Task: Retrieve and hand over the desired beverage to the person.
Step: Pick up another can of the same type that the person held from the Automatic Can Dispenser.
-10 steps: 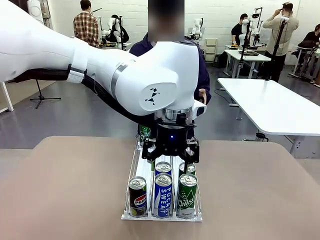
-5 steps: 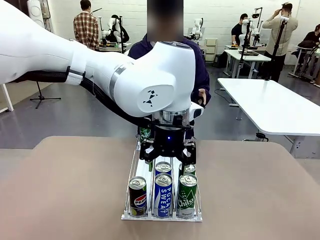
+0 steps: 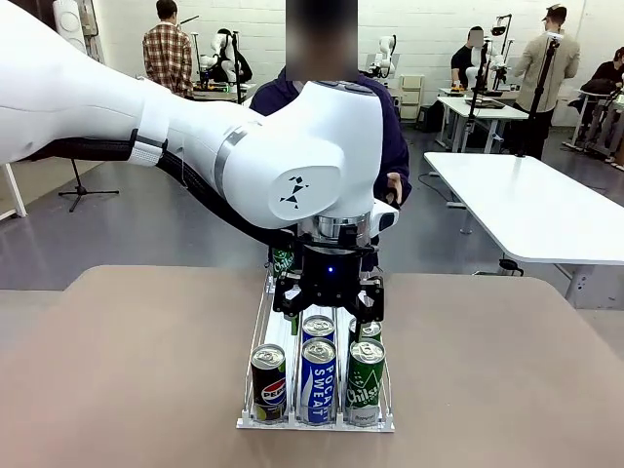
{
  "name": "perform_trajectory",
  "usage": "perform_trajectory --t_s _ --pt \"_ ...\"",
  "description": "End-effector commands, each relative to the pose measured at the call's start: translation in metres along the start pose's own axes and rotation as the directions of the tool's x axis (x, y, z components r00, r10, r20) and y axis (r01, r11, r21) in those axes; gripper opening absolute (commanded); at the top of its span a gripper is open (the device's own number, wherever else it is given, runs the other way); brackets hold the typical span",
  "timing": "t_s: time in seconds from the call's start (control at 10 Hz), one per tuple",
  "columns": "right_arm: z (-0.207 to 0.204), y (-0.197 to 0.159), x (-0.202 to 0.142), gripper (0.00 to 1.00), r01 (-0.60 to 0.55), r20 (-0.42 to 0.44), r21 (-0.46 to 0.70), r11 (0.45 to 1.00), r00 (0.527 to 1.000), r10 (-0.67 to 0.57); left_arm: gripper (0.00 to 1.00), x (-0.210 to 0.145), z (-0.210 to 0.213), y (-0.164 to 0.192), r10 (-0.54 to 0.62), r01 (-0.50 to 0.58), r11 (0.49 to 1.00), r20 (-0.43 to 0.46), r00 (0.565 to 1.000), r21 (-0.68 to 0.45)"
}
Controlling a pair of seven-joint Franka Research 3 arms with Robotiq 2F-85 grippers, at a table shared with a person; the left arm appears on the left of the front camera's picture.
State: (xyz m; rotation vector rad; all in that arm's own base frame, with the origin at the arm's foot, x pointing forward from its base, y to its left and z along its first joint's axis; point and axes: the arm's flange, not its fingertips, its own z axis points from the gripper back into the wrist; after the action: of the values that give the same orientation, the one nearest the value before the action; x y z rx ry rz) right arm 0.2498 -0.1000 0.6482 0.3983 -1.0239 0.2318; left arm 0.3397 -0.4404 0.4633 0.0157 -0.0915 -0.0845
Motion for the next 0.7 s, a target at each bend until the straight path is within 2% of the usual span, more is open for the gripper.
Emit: perform_trajectory --t_s 0.0,0.4,0.6 --pt "-0.003 0.0 0.0 1.0 0.002 0.002 0.02 1.0 1.0 -0.002 1.0 -0.007 -0.007 0.0 0.075 -0.075 0.997 0.01 0.997 -0.016" --pt "-0.003 0.0 0.0 1.0 0.002 0.002 0.02 1.0 1.0 -0.002 1.0 -0.015 -0.014 0.005 0.172 -0.17 0.985 0.057 0.983 -0.043" --pt "-0.003 0.0 0.0 1.0 0.002 0.002 0.02 1.0 1.0 -0.002 1.0 -0.015 -0.016 0.011 0.185 -0.182 0.982 0.06 0.981 -0.049"
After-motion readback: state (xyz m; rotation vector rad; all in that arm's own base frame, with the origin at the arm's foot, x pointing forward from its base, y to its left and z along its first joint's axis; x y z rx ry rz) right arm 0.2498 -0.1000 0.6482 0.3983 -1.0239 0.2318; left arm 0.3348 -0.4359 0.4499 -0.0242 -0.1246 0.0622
